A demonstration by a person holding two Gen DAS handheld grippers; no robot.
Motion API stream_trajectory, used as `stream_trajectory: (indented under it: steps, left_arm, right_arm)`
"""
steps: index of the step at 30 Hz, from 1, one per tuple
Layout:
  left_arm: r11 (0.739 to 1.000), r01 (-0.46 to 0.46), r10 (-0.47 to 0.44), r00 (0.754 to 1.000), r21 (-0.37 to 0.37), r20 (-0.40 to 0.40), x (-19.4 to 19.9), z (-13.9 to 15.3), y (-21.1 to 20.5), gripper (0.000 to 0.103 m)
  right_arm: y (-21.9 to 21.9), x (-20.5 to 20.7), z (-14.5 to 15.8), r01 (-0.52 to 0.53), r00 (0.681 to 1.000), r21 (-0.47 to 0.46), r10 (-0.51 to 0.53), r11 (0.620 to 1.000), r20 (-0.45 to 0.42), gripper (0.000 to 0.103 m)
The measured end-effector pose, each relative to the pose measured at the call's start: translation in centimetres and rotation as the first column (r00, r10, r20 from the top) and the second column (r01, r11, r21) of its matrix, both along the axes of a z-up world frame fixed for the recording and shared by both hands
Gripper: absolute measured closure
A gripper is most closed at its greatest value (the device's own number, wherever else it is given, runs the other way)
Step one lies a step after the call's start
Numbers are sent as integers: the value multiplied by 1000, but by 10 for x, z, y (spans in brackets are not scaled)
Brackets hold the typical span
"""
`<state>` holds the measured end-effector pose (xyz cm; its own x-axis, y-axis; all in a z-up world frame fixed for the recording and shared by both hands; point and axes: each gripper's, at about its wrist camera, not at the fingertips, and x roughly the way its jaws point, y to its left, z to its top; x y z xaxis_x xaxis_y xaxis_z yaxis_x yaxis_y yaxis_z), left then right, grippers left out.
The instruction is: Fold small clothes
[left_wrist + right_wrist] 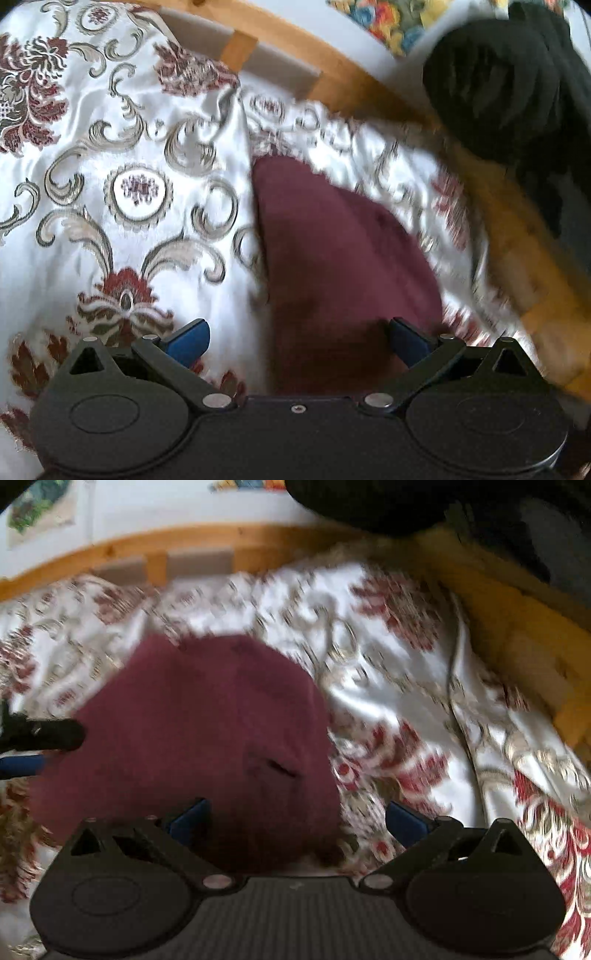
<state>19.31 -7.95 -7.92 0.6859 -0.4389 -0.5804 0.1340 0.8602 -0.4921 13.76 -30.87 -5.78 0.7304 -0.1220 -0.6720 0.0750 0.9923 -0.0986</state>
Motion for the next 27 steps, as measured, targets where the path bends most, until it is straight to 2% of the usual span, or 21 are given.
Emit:
stream_trajectory:
  steps: [3,6,14,17,18,20,23,25,27]
  left_arm:
    - [1000,-9,9,1000,-8,-18,-2,-11,1,1]
    - [999,-18,16,999,-47,-44,0,-17,6,1]
    - [999,-11,9,999,-41,-45,1,-24,3,1]
    - [999,-10,8,999,-44,-43,1,-25,4,1]
    - [999,-10,8,999,-46,-42,1,-25,4,1]
    - [999,-10,8,999,-51,-42,1,-26,4,1]
    - [999,-10,8,999,-52,-41,1,-27,4,1]
    - [998,-11,8,999,-54,-42,1,-28,4,1]
    - [998,-11,8,999,-57,-41,1,-28,4,1]
  right_arm:
    - [-12,3,-5,22,999,81,-20,996,-31,0]
    - [-19,-1,-3,17,1000,144,-16,989,-8,0]
    - [-34,-3,11,17,989,262,-55,965,139,0]
    - [-40,5,14,8,978,272,-64,962,198,2]
    - [-41,11,14,-8,975,254,-49,967,217,4]
    - [-37,25,14,-48,973,163,10,986,230,19]
    - [-36,44,8,-88,973,41,77,995,218,27]
    - [-39,53,4,-95,974,48,82,994,212,33]
    - [-44,60,-1,-81,978,104,59,991,200,48]
